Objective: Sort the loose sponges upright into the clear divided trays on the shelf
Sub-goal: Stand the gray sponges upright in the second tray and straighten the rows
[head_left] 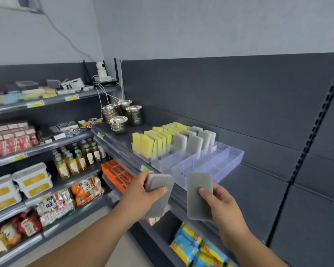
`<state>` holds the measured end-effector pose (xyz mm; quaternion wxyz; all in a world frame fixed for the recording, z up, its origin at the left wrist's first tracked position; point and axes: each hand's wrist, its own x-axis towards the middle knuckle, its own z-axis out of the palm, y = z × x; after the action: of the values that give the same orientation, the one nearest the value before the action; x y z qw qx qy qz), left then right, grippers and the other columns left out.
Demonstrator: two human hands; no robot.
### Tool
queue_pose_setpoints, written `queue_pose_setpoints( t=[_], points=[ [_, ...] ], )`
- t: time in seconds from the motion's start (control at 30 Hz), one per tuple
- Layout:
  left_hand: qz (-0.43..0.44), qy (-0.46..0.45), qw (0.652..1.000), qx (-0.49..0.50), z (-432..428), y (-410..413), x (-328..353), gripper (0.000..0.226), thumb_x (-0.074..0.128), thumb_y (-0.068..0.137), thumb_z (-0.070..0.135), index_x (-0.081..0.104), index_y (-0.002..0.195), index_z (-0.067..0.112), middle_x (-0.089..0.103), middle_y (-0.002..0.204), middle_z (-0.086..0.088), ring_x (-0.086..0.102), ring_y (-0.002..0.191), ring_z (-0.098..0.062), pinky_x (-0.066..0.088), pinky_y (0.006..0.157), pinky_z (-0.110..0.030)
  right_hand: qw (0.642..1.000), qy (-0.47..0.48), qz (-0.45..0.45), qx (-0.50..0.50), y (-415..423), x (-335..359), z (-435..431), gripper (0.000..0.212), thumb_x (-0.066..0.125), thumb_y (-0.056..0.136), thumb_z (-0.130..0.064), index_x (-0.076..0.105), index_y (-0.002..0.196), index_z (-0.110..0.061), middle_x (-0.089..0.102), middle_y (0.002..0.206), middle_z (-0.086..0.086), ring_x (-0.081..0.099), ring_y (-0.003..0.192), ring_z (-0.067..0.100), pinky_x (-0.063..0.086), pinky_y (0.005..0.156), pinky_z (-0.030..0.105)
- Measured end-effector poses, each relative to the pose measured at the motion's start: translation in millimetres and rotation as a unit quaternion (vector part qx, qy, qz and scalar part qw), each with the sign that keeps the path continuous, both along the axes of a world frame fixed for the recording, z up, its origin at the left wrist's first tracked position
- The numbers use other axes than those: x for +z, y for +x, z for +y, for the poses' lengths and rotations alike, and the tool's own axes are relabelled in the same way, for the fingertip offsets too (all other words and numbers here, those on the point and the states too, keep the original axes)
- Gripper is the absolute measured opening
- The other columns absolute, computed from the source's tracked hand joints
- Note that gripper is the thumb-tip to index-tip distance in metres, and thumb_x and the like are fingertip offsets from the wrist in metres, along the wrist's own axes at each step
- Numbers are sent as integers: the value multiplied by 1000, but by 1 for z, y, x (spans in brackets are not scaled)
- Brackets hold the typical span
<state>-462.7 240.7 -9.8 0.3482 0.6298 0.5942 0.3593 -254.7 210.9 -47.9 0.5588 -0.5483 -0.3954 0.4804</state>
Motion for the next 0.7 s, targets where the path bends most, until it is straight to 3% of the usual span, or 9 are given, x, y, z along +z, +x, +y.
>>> queue_pose_setpoints(
  t=[0.2,0.43,0.6,0.7],
  points=[
    [24,73,997,0,107,4,23,35,74,76,42,58,105,32,56,107,5,56,92,-9,47,68,-27,998,39,-24,-33,14,26,91,25,70,84,-25,60,107,-28,70,102,0,67,91,16,49,63,21],
    [39,106,992,-58,212,17,27,37,70,83,28,48,110,40,59,102,12,59,90,-8,48,61,-24,994,36,-57,-90,21,29,164,32,64,89,-27,50,116,-34,66,105,-10,62,93,10,46,66,21],
    [116,125,970,-174,283,26,30,40,67,85,25,47,113,45,59,109,11,62,93,-12,52,75,-31,986,1,-97,-139,14,22,197,36,66,87,-29,48,117,-38,67,104,-12,64,94,13,53,81,31],
    [153,97,948,-262,319,25,30,37,65,86,23,47,110,45,60,103,9,62,83,-13,47,62,-23,981,-38,-111,-156,1,18,208,33,65,88,-30,47,114,-39,67,101,-13,65,93,16,50,74,27]
  ],
)
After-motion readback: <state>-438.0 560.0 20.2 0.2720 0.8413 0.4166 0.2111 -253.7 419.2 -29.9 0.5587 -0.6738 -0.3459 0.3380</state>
